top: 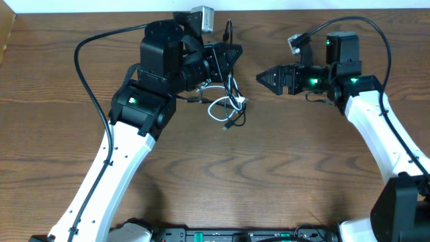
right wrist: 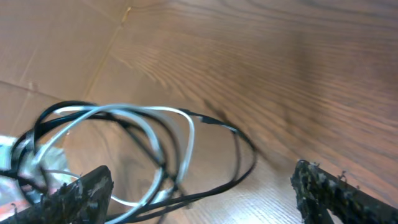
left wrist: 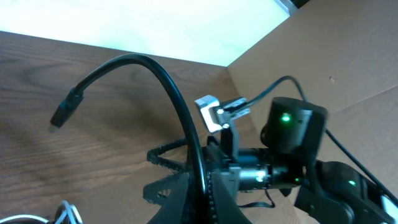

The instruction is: Untangle cables

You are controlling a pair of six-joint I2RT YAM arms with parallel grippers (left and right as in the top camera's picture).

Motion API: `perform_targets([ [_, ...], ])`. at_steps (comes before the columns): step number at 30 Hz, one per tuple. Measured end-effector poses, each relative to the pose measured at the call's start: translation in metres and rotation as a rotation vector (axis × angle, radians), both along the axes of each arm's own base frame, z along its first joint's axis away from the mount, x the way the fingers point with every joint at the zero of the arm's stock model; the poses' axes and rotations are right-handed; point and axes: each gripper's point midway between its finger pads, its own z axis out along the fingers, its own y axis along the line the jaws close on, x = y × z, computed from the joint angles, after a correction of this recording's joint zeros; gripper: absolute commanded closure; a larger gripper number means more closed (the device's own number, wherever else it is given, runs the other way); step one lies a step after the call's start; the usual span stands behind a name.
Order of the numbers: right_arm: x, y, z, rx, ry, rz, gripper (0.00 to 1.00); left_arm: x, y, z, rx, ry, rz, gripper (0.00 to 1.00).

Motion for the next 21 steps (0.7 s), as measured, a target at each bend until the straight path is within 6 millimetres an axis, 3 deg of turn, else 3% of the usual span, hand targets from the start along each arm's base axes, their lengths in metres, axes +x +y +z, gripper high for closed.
perform_targets([
  [5, -0.004, 0.007, -0.006, 0.005, 0.024, 0.023, 0.12, 0.0, 0.0, 0.001, -0.002, -0.003, 0.0, 0.93],
  [11, -0.011, 0.035, -0.032, -0.006, 0.07, 0.095, 0.14, 0.002, -0.001, 0.004, -0.008, -0.017, 0.0, 0.92],
  [16, -0.007, 0.043, -0.072, -0.076, 0.151, 0.064, 0.23, 0.002, -0.001, 0.004, -0.009, -0.018, 0.0, 0.92],
  [21, 0.002, 0.026, -0.122, -0.197, 0.273, -0.065, 0.35, 0.003, -0.001, 0.006, -0.012, -0.026, 0.001, 0.93],
])
